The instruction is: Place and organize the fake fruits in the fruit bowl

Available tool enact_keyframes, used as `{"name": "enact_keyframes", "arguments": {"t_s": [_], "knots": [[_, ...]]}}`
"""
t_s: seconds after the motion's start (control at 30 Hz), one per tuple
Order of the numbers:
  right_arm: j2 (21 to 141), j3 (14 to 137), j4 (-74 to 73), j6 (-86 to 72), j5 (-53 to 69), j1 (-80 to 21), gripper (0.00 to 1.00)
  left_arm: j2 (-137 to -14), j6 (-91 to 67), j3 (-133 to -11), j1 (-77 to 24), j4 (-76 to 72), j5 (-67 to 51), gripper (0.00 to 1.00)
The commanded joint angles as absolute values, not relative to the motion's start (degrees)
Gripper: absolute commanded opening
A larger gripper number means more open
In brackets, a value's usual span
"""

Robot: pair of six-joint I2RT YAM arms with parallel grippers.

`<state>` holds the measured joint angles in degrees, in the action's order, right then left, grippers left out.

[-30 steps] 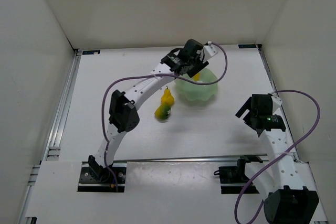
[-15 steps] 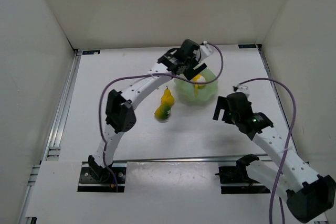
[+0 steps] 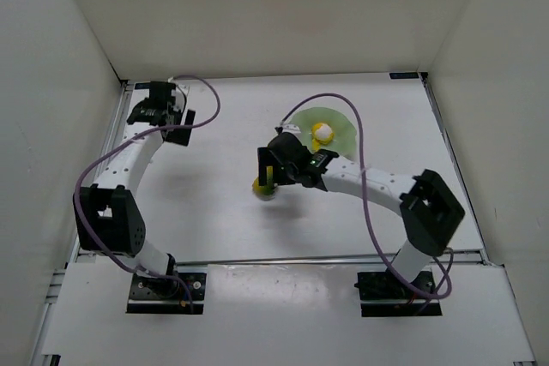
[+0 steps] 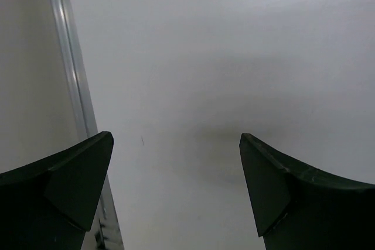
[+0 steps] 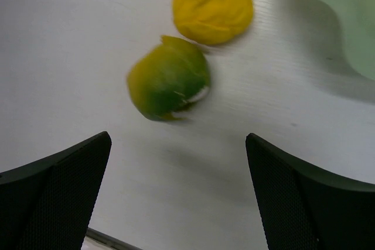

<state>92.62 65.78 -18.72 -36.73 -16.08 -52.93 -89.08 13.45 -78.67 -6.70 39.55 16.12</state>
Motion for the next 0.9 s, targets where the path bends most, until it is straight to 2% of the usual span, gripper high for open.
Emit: {"name": "enact_keyframes", "arguments": {"t_s": [0.0, 0.07, 0.23, 0.43, 0.47, 0.53, 0.57, 0.63, 0.67, 0.73, 0.8, 0.87], "knots": [[97.81, 71.79, -17.74, -45.07, -15.29, -53.26, 1.0, -82.54, 12.21, -70.17, -3.88, 40.96, 13.37, 1.0], [103.08, 77.5, -20.9, -48.77, -15.9, -53.26, 1.0, -79.29, 13.09, -67.16, -2.82, 40.25, 12.74, 1.0], [117.13, 94.55, -42.52, -53.34, -21.88, -53.79, 1.0, -76.38, 14.5, -60.74, -1.15, 38.5, 11.51, 1.0], [119.88, 94.83, -42.45, -54.05, -16.62, -52.65, 1.0, -76.38, 13.89, -60.21, -0.62, 38.5, 10.28, 1.0], [120.4, 94.22, -42.45, -54.05, -16.09, -52.65, 0.97, -76.9, 13.89, -60.73, -0.62, 38.5, 10.28, 1.0], [120.41, 93.61, -41.76, -54.05, -14.86, -52.12, 0.88, -76.9, 13.89, -61.43, -0.62, 38.5, 10.28, 1.0], [119.71, 92.56, -41.75, -54.05, -14.85, -52.12, 0.74, -77.43, 13.89, -61.44, -0.62, 38.5, 10.28, 1.0], [118.04, 91.33, -39.3, -51.95, -14.33, -52.12, 0.62, -77.43, 13.89, -61.96, -0.62, 38.5, 10.28, 1.0], [116.47, 90.62, -38.33, -51.25, -13.8, -52.12, 0.51, -77.43, 13.89, -61.96, -0.62, 38.5, 10.28, 1.0], [114.44, 88.08, -35.7, -48.79, -13.8, -52.73, 0.38, -77.96, 13.89, -62.48, -0.62, 38.5, 10.28, 1.0], [110.93, 86.4, -34.2, -46.68, -13.8, -53.34, 0.3, -77.96, 13.89, -62.49, -1.31, 38.5, 10.28, 1.0], [106.47, 84.3, -34.19, -43.86, -15.81, -53.96, 0.3, -77.96, 13.89, -62.49, -2.71, 38.5, 11.07, 1.0]]}}
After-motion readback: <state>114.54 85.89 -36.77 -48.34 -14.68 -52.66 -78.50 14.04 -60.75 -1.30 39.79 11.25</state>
